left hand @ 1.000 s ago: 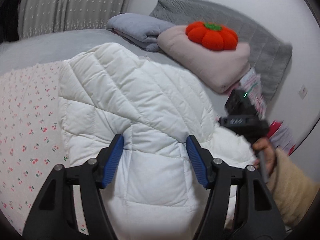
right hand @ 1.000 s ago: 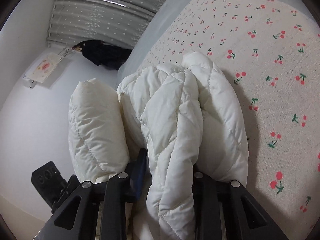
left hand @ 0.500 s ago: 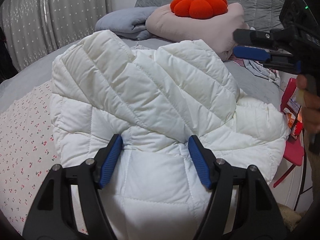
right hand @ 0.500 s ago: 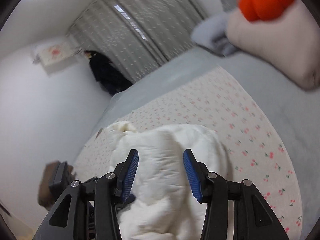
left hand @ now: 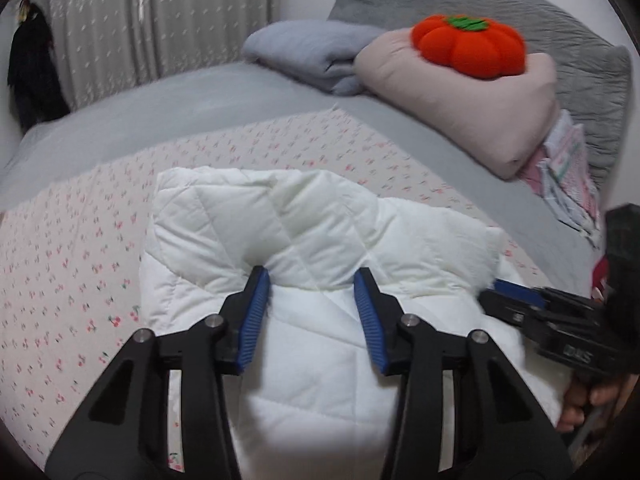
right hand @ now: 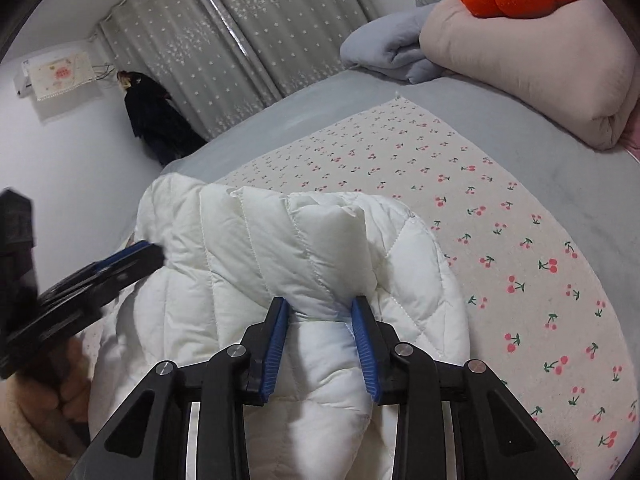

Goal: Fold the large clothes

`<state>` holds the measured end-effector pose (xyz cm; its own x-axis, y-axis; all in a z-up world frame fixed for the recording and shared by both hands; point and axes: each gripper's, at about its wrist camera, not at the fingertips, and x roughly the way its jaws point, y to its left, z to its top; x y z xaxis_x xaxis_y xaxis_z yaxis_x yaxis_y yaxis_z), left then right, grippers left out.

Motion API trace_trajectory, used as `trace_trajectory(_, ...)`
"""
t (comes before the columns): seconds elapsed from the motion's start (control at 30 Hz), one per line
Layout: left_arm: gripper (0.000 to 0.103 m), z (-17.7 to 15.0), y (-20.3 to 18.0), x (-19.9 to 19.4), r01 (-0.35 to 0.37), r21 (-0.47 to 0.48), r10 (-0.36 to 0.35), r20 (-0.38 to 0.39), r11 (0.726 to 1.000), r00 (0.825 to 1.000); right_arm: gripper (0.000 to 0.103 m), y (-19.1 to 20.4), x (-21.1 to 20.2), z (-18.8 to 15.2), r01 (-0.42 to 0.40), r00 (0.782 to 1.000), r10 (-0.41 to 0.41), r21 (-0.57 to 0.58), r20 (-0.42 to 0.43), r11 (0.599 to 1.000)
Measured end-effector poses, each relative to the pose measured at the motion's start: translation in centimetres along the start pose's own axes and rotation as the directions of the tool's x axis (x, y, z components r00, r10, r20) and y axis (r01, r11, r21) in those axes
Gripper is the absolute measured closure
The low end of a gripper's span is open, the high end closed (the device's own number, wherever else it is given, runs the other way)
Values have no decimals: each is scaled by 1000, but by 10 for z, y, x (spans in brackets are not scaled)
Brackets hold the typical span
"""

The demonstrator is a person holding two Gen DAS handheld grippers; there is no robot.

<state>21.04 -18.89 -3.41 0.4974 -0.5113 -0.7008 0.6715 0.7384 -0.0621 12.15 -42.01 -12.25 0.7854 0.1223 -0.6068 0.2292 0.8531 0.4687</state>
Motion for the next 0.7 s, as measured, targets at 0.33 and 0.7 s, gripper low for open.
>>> trace_trajectory(0.33,55,-28,20,35,17,-79,-17,1,997,1000,70,-7,26,-3,-77,997,77,25,1,997)
trace_trajectory(0.7,34,-25,26,6,56,-121,-51,44,991,998,63,-10,22,0,-90,996,90,4,-4,996)
